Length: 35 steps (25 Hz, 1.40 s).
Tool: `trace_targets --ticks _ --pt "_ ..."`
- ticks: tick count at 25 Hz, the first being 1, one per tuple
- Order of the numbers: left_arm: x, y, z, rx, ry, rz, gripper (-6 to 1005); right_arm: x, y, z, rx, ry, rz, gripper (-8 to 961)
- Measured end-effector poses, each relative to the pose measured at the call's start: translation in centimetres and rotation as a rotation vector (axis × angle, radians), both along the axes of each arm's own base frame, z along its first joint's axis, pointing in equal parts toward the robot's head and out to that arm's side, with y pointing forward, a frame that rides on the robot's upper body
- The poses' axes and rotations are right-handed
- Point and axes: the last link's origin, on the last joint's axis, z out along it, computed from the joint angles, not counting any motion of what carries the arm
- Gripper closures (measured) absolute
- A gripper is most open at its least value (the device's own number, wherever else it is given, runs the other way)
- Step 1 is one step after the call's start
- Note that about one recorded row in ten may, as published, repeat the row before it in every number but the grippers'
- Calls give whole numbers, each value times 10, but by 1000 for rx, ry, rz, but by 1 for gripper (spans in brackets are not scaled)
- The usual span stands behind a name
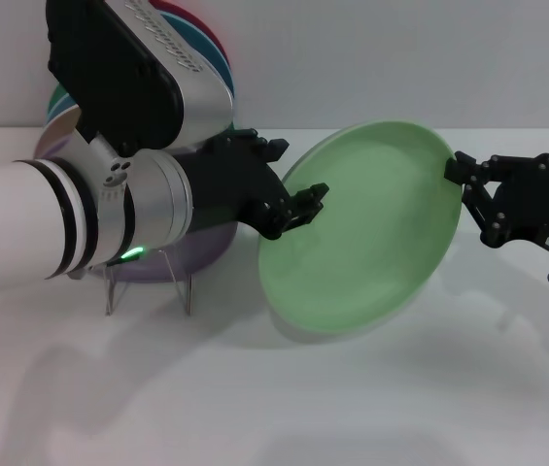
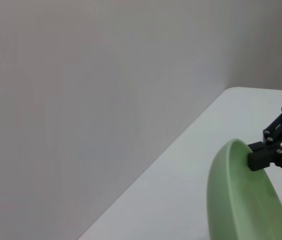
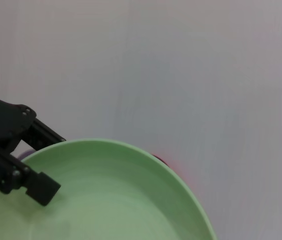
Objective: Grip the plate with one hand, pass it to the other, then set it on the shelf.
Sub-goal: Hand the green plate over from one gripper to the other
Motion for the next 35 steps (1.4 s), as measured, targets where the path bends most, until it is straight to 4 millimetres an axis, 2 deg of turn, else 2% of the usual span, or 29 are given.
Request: trace_targets --ticks 7,13,18,21,29,31,35 --pt "-1 4 -1 22 32 -22 489 0 0 0 -3 -3 2 931" --pt "3 3 -7 34 54 -72 704 -1 -3 0 -10 7 14 930" --pt "8 3 -6 56 43 -103 913 3 -16 -1 23 60 33 929" --pt "9 4 -5 67 37 -117 913 4 -25 2 51 123 47 929" --pt "12 -3 3 122 7 -153 914 22 -52 17 173 308 -19 650" --pt "11 -7 8 184 4 -200 914 31 -62 25 242 369 -55 573" --pt "19 -21 14 454 -4 -404 913 47 -75 36 346 436 -126 486"
